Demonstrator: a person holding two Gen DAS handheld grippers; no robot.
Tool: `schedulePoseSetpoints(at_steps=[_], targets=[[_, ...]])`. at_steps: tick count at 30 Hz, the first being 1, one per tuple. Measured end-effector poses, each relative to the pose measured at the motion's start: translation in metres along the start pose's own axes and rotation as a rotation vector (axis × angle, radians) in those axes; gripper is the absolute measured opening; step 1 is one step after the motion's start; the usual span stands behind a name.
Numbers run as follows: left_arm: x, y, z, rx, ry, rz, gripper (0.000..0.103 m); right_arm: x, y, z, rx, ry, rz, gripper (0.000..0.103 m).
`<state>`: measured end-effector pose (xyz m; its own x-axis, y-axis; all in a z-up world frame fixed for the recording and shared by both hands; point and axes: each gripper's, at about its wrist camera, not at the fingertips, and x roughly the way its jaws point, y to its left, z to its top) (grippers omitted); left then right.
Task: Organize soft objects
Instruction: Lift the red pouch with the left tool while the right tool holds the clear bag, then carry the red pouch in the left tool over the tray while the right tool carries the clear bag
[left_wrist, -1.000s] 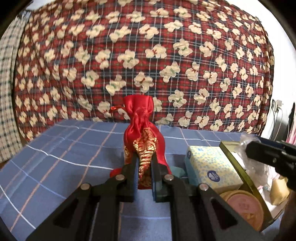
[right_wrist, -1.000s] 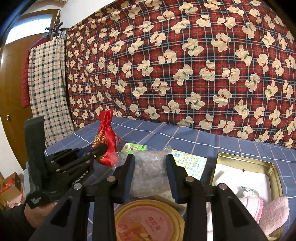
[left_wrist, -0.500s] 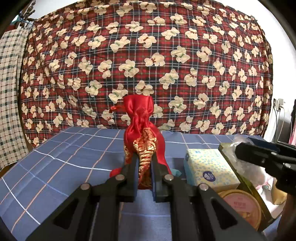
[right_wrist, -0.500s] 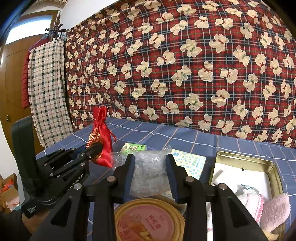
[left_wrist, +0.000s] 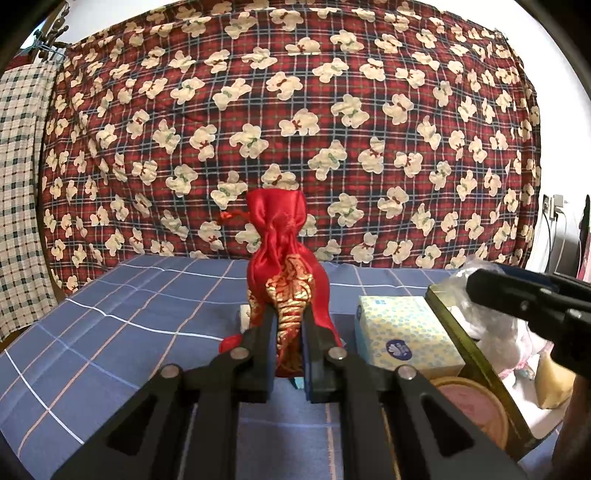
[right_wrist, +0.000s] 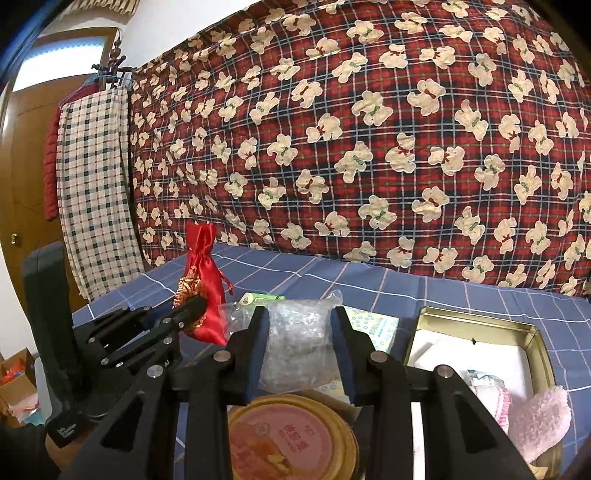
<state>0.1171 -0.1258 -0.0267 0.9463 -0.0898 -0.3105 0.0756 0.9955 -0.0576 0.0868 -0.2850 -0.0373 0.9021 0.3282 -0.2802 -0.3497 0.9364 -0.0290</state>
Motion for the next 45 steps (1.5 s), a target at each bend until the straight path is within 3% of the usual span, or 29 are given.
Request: schedulePoseSetpoints(at_steps=[24,45], targets=[[-0.003,-0.028,0.001,0.011,0.006,-0.035,0.009,-0.014,-0.02,-0.006,0.033,-0.038,-0.022,0.037],[-0.008,-0.063,0.015,0.04,0.031,-0.13,0.009,-0.024,-0.04,-0.007,0.051,-0.056,-0.056,0.037]])
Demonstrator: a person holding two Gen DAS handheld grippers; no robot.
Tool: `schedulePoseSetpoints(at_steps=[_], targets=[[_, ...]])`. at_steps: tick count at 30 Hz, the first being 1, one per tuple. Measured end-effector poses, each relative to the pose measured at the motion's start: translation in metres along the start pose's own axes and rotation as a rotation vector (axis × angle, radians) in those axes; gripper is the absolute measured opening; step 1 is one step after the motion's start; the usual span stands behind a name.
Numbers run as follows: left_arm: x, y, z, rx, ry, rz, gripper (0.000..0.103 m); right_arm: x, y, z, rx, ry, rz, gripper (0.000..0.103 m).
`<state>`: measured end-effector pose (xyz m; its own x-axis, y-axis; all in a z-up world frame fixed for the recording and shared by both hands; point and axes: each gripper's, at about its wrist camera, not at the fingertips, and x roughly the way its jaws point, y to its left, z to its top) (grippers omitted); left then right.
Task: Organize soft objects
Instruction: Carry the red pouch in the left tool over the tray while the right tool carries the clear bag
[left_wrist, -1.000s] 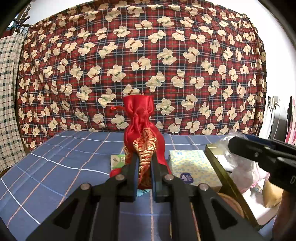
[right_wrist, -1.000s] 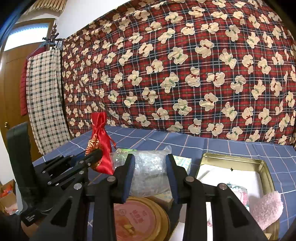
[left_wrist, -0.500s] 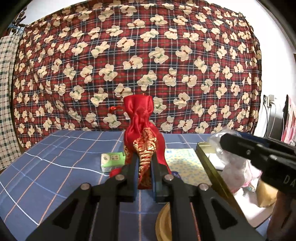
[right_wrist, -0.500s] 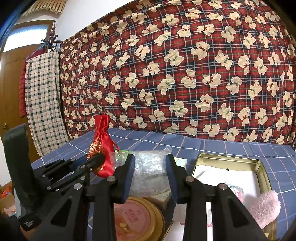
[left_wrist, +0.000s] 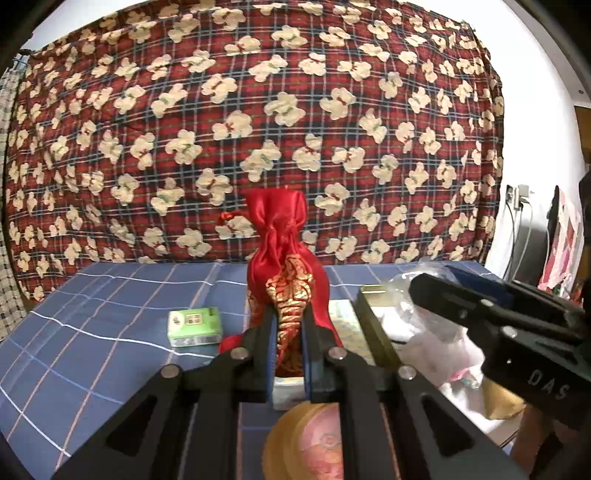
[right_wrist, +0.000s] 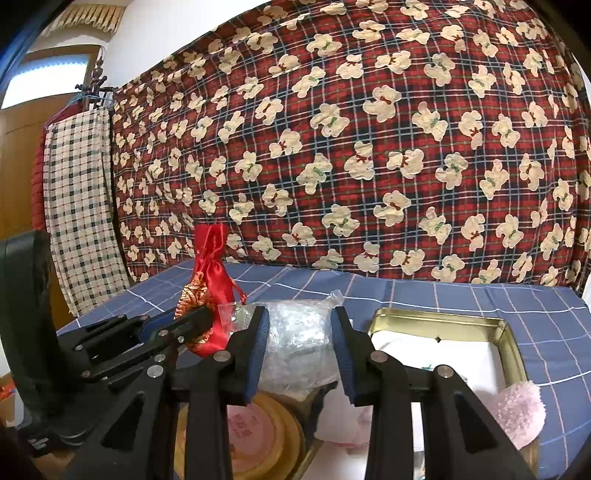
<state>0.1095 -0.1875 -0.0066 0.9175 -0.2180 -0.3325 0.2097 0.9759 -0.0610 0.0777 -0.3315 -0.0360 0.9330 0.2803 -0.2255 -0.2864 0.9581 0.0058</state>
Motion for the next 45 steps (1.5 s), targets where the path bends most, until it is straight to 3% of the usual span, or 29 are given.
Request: schedulePoseSetpoints(at_steps=[32,45], targets=[[0.018,-0.071,0.025,0.055,0.126,-0.184,0.009,-0.025,-0.064,0.011,0.03,-0.017,-0.11,0.037],[0.02,-0.105,0.021,0.109,0.178,-0.265,0.009,-0.039,-0.11,0.009,0.062,0.003,-0.192,0.037]])
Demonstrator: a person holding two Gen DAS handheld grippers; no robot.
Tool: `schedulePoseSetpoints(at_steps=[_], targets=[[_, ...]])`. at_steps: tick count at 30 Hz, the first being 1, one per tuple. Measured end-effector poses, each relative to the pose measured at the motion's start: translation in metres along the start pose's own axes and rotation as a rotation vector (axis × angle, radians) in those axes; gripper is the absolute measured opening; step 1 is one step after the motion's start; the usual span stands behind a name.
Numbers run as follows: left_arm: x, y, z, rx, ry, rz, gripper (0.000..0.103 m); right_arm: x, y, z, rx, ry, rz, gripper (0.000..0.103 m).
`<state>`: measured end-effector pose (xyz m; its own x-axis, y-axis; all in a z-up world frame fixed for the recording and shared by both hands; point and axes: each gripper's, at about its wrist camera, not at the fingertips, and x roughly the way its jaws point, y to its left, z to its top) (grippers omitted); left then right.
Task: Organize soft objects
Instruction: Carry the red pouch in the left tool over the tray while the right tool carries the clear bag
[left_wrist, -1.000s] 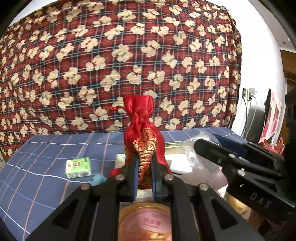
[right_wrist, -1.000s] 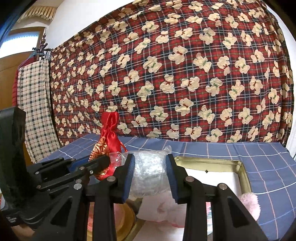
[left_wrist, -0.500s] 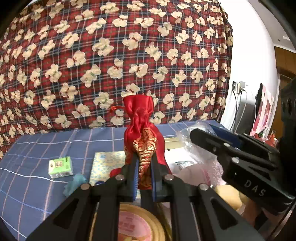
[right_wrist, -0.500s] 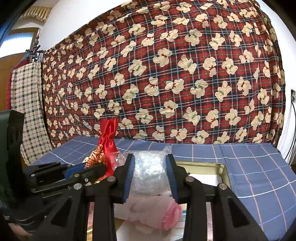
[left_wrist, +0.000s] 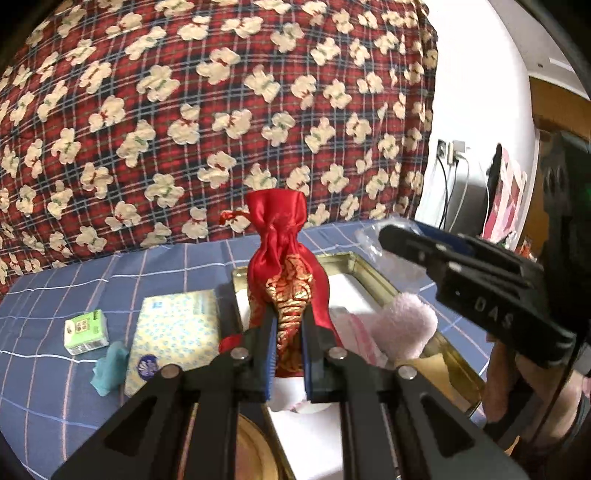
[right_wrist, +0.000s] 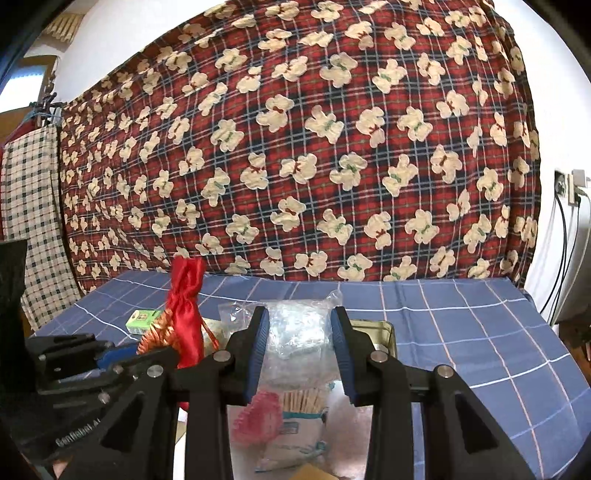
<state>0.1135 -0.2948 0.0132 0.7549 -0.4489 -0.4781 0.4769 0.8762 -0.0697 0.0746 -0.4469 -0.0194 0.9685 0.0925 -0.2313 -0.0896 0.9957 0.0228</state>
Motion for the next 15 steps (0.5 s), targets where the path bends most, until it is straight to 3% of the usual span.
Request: schedulePoseSetpoints(at_steps=[8,15], targets=[[0.026,-0.015,0.005,0.0,0.064,-0.026,0.009,0.015,-0.013,0.002,0.008,0.041,-0.018,0.037],[0.057,-0.02,0.014,-0.063,0.165,-0.112,0.009,0.028,-0.028,-0.004,0.033,0.094,-0.019,0.038]])
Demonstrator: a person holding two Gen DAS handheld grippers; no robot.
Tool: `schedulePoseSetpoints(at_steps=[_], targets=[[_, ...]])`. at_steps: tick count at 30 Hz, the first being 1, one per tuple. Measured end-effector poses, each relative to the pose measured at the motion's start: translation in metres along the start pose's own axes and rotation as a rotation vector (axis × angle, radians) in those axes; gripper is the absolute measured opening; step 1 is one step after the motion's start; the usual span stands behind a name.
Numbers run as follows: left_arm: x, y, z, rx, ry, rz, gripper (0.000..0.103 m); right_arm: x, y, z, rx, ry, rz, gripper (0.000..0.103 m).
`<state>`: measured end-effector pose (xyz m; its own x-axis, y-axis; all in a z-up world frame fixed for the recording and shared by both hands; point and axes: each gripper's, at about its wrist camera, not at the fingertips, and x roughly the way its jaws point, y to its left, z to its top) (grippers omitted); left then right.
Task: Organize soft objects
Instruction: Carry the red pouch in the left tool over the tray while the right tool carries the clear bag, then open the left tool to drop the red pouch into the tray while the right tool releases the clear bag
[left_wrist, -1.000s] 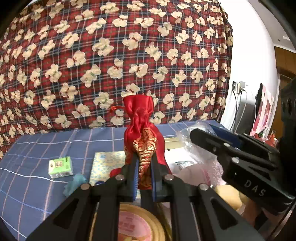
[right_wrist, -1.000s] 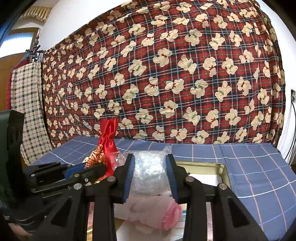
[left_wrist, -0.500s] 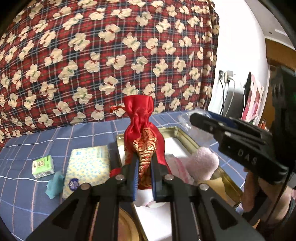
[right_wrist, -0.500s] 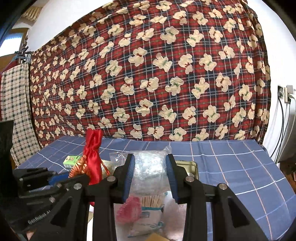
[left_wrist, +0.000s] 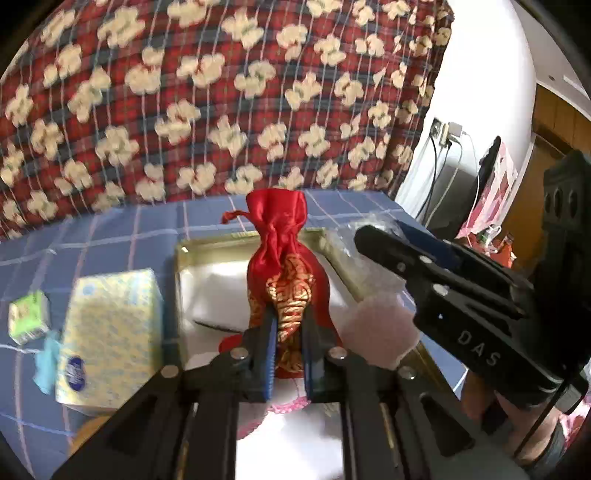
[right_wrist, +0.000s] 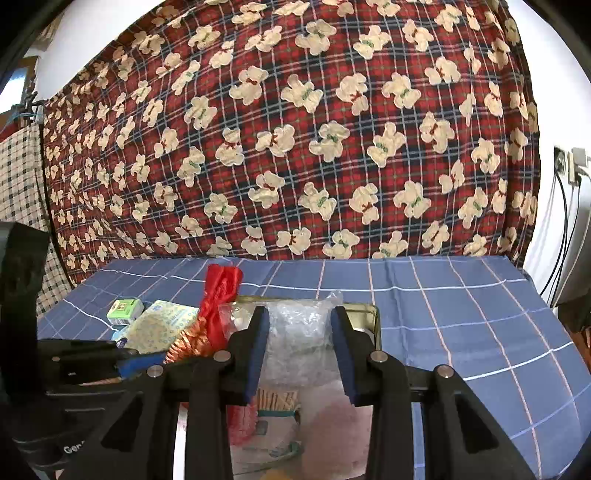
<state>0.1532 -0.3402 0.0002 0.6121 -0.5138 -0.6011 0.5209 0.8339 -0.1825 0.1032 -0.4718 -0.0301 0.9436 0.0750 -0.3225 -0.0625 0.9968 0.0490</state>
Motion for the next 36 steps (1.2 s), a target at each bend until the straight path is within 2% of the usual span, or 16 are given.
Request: schedulePoseSetpoints(at_steps=[3,6,9,11,13,14,15,17,19,21,24,30,36], targets=[[0.01,-0.002,-0.003,-0.014,0.038,-0.02,0.011,0.004,-0.004,-0.003,0.009,0.021,0.008,0.039],[0.01,-0.006,-0.004,0.004,0.043,-0.002,0.013,0.005,-0.005,-0.003,0.009,0.025,0.011,0.039],[0.008,-0.012,-0.006,0.029,0.056,-0.013,0.022,0.005,-0.004,-0.003,0.005,0.029,0.013,0.039],[0.006,-0.016,-0.007,0.053,0.058,0.002,0.025,0.004,-0.005,-0.003,0.008,0.023,0.007,0.045],[0.004,-0.016,-0.008,0.059,0.054,0.009,0.044,0.003,-0.006,-0.003,0.013,0.017,0.011,0.069],[0.003,-0.015,-0.009,0.059,0.053,0.011,0.048,0.0,-0.006,-0.002,0.018,0.004,0.01,0.074],[0.002,-0.014,-0.008,0.059,0.052,0.012,0.054,-0.001,-0.006,-0.003,0.02,-0.004,0.007,0.076],[-0.004,-0.013,-0.01,0.059,0.033,0.024,0.056,-0.004,-0.006,-0.003,0.025,-0.007,0.01,0.076],[-0.009,-0.014,-0.011,0.073,0.015,0.04,0.067,-0.009,-0.004,-0.006,0.025,-0.015,0.009,0.076],[-0.018,-0.014,-0.013,0.075,-0.012,0.044,0.071,-0.013,-0.002,-0.01,0.022,-0.021,0.011,0.076],[-0.034,-0.008,-0.016,0.069,-0.066,0.059,0.072,-0.022,0.001,-0.015,0.028,-0.036,0.015,0.076],[-0.062,0.014,-0.025,0.023,-0.121,0.061,0.072,-0.042,0.009,-0.021,0.048,-0.082,0.03,0.076],[-0.091,0.042,-0.035,-0.011,-0.177,0.106,0.076,-0.049,0.032,-0.026,0.025,-0.096,0.063,0.081]])
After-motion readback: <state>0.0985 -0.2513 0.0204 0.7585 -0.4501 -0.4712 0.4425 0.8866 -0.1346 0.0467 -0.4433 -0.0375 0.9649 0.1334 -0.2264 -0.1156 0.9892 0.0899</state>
